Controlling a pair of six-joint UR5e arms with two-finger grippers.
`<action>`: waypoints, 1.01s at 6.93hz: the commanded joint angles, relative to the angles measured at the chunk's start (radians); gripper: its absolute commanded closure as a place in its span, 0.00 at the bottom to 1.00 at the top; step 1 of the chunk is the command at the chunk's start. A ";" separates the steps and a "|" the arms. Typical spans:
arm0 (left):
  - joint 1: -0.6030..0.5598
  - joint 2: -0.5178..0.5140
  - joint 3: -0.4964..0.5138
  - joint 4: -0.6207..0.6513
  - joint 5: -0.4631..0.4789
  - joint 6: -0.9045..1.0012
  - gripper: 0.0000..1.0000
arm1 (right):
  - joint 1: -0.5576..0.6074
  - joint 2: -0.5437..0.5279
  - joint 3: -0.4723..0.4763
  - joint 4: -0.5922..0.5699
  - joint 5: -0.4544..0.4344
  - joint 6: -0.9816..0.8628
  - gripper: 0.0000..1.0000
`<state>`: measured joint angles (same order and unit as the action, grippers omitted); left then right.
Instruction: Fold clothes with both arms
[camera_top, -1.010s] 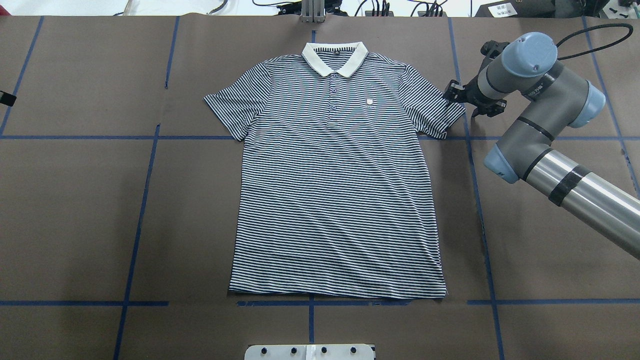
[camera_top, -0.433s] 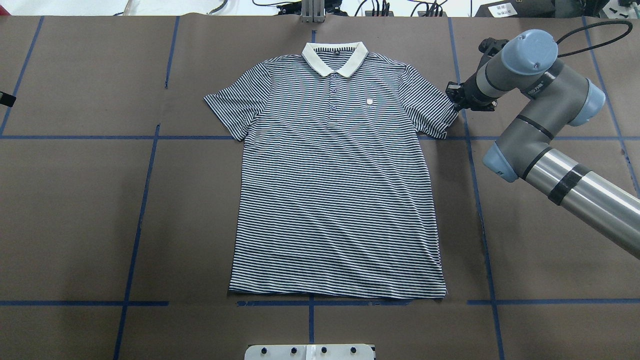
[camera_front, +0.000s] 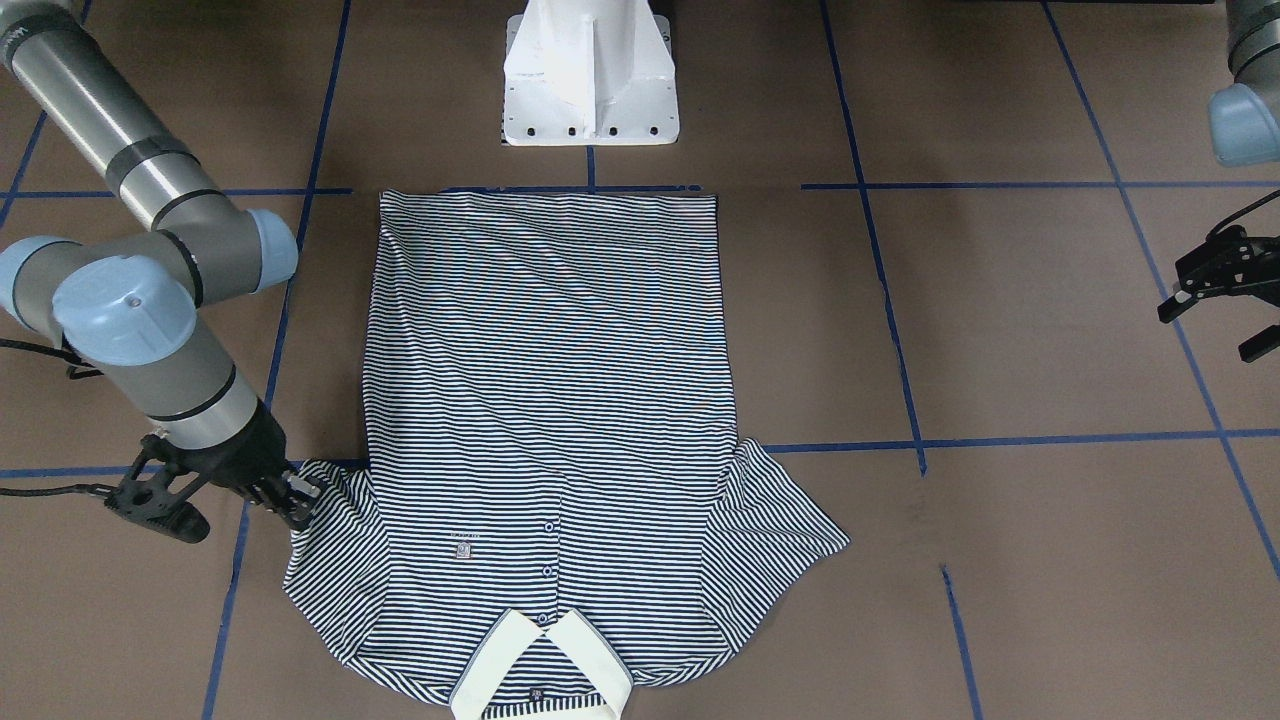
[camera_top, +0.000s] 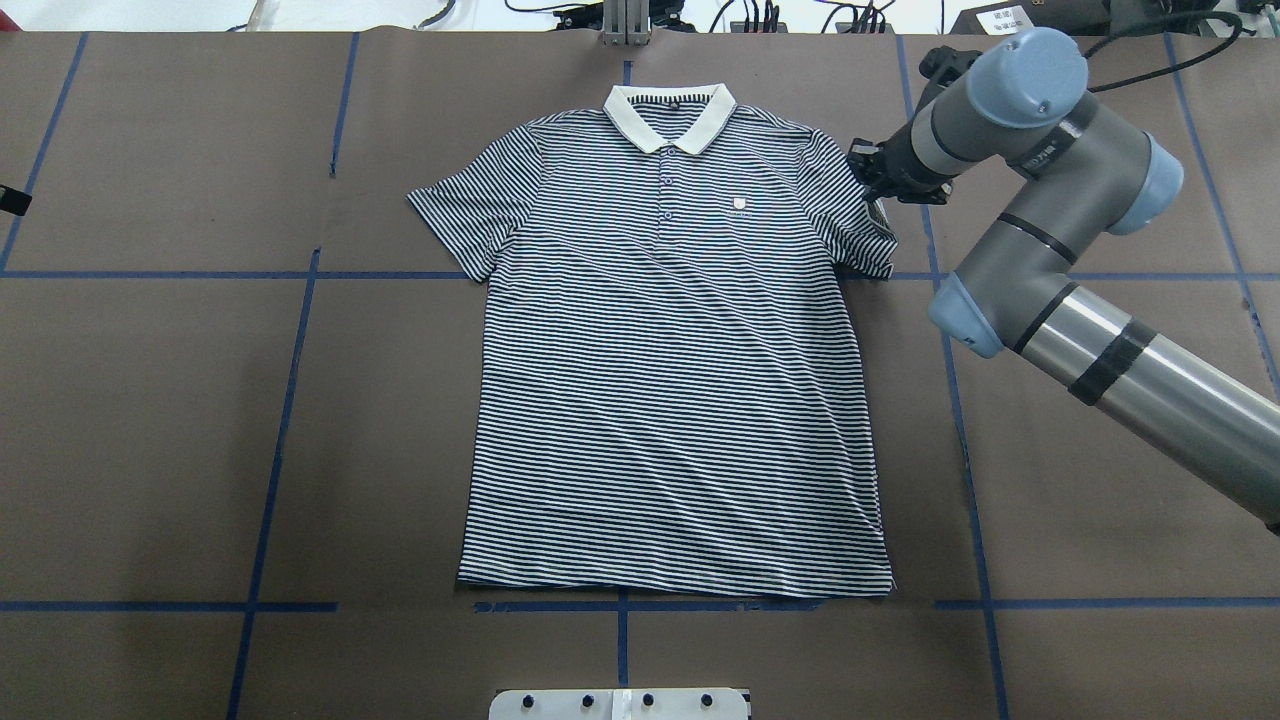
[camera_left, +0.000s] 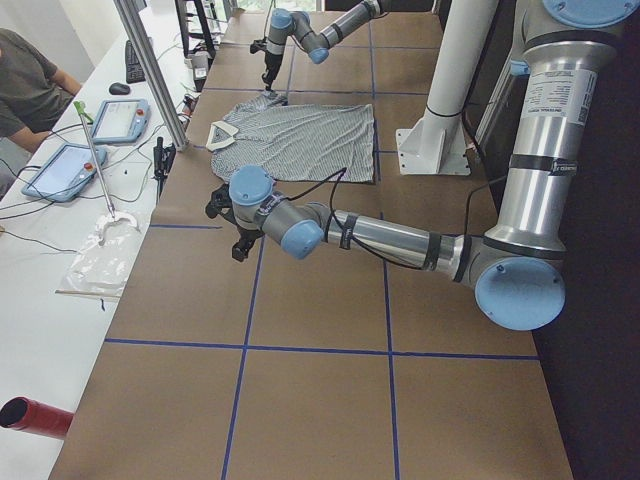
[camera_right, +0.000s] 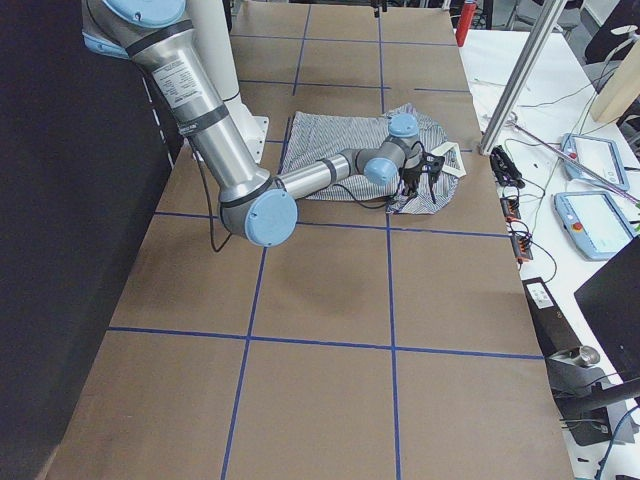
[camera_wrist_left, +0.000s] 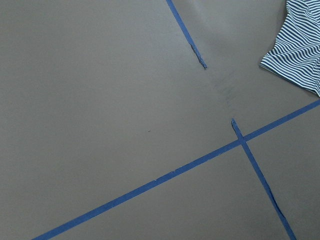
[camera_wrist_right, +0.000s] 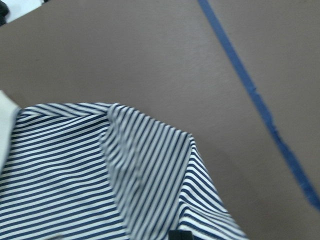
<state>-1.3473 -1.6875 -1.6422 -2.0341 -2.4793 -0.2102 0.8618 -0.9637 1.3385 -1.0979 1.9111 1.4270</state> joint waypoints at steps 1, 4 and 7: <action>0.001 0.000 0.001 0.000 0.000 0.002 0.00 | -0.122 0.161 -0.030 -0.094 -0.157 0.143 1.00; 0.002 -0.009 0.011 0.000 0.002 0.000 0.00 | -0.147 0.347 -0.297 -0.032 -0.245 0.155 0.94; 0.058 -0.165 0.132 0.002 0.026 -0.146 0.00 | -0.167 0.312 -0.232 0.018 -0.290 0.125 0.00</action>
<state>-1.3213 -1.7682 -1.5841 -2.0324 -2.4627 -0.2876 0.6982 -0.6305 1.0590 -1.0887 1.6233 1.5562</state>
